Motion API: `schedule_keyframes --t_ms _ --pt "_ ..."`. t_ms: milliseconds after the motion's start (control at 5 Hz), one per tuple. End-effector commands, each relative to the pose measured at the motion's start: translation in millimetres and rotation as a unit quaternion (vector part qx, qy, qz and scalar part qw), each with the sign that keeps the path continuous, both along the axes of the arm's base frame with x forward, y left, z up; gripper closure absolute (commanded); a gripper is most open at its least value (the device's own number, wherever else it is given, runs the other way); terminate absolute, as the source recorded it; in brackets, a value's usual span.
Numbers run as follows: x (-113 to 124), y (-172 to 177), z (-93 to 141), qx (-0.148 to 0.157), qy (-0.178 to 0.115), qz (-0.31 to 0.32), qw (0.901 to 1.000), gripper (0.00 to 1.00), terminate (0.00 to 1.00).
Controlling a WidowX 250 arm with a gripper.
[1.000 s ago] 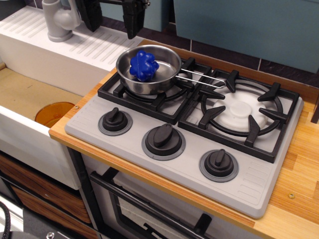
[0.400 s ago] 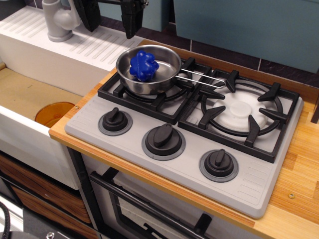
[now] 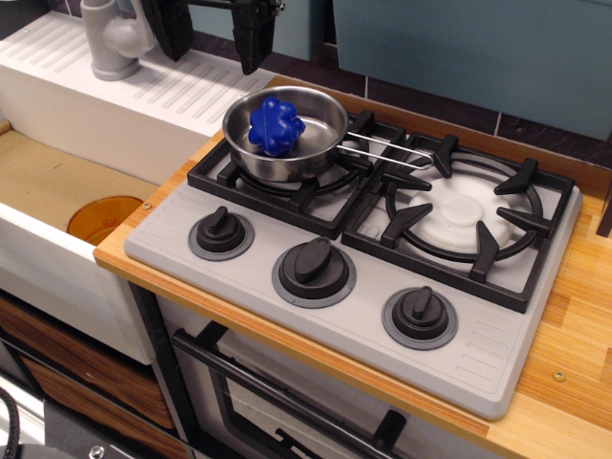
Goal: Put pot or pan on stove and put blueberry in pot or pan
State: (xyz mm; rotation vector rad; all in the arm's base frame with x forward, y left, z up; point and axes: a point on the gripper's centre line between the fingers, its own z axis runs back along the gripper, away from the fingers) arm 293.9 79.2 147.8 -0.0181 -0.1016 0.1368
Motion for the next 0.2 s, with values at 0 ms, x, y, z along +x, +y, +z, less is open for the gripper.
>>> schedule_keyframes --t_ms 0 --pt "20.9 -47.6 51.2 0.003 0.001 0.041 0.9992 0.0 1.0"
